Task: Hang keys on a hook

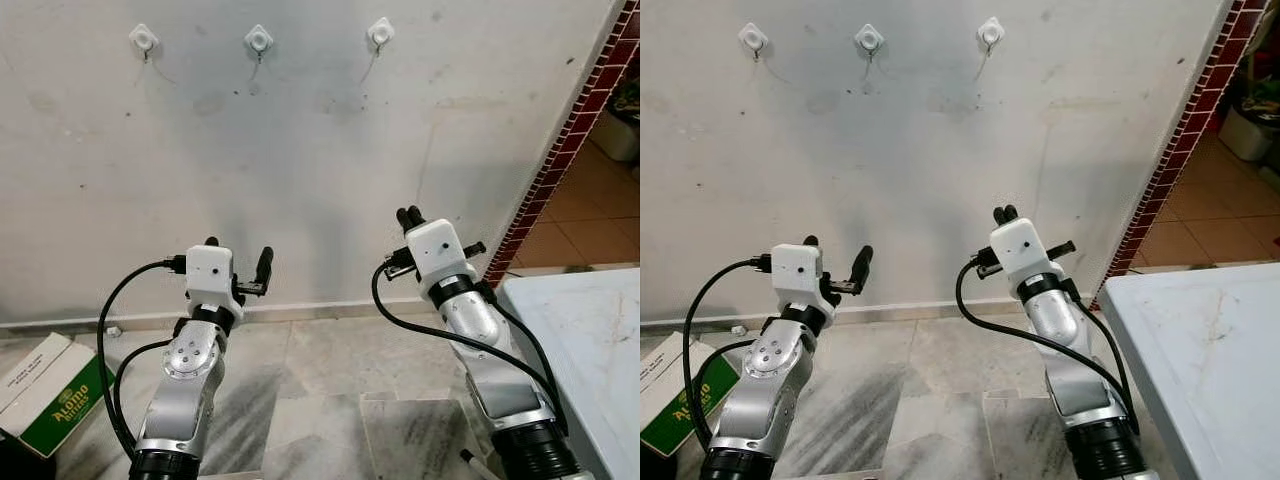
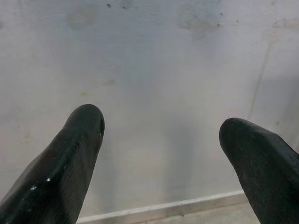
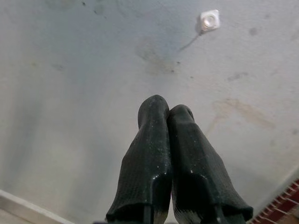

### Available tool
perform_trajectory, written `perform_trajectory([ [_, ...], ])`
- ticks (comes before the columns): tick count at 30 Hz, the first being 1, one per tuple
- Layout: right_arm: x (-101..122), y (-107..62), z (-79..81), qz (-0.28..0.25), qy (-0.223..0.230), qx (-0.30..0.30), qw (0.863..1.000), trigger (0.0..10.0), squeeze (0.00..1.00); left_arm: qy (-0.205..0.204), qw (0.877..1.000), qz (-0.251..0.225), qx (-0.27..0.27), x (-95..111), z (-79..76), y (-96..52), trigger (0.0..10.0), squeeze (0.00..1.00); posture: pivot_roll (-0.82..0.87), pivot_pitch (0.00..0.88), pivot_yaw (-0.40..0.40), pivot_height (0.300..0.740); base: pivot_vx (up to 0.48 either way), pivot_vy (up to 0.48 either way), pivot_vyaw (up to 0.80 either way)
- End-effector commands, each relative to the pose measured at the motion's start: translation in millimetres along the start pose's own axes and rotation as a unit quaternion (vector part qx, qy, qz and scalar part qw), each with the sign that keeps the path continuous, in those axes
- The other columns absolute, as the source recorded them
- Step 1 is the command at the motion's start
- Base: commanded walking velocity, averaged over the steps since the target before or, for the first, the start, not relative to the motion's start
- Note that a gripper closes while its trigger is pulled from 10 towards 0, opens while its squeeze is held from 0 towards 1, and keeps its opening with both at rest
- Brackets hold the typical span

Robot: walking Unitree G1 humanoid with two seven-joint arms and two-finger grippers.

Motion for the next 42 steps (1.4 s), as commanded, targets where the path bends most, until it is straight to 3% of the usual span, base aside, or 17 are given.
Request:
perform_trajectory([
  [1,15.1,5.2,-5.4,-0.029,0.000,-0.005,1.000,10.0,0.00,-0.004,1.000,-0.013,-0.003,7.0,-1.6,3.4,10.0,0.00,0.00,0.000,0.020,0.740,0.000,0.000,0.00],
  [8,21.2,8.6,-7.4,-0.037,0.000,-0.007,0.999,10.0,0.00,-0.018,1.000,-0.011,-0.016,5.8,-12.3,3.5,10.0,0.00,-0.01,0.000,0.019,0.740,0.000,0.000,0.00],
  [14,28.9,6.0,1.8,-0.056,0.016,0.025,0.998,10.0,0.00,-0.026,0.999,-0.012,-0.032,4.8,-18.6,1.9,10.0,0.00,-0.02,0.008,0.018,0.740,0.000,0.000,0.00],
  [26,32.9,5.7,3.7,-0.064,0.013,0.035,0.997,10.0,0.00,-0.032,0.999,-0.011,-0.042,6.9,-21.7,3.7,10.0,0.00,-0.02,0.022,0.017,0.740,0.000,0.000,0.00],
  [42,32.1,3.2,4.8,-0.060,0.014,0.035,0.998,10.0,0.00,-0.041,0.997,-0.006,-0.059,6.7,-25.6,2.9,10.0,0.00,-0.02,0.033,0.025,0.740,0.317,0.000,0.00],
])
Point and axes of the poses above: a point about 5 cm out from each wrist's last joint towards the gripper, its own y axis pointing out of the wrist towards the gripper, its own x axis along the axis of the wrist's last joint, z = x × y, the point moved 1 cm from there along y, pointing out of the wrist towards the gripper, and after that the axes turned 11 degrees about -y, right-handed, at the moved point
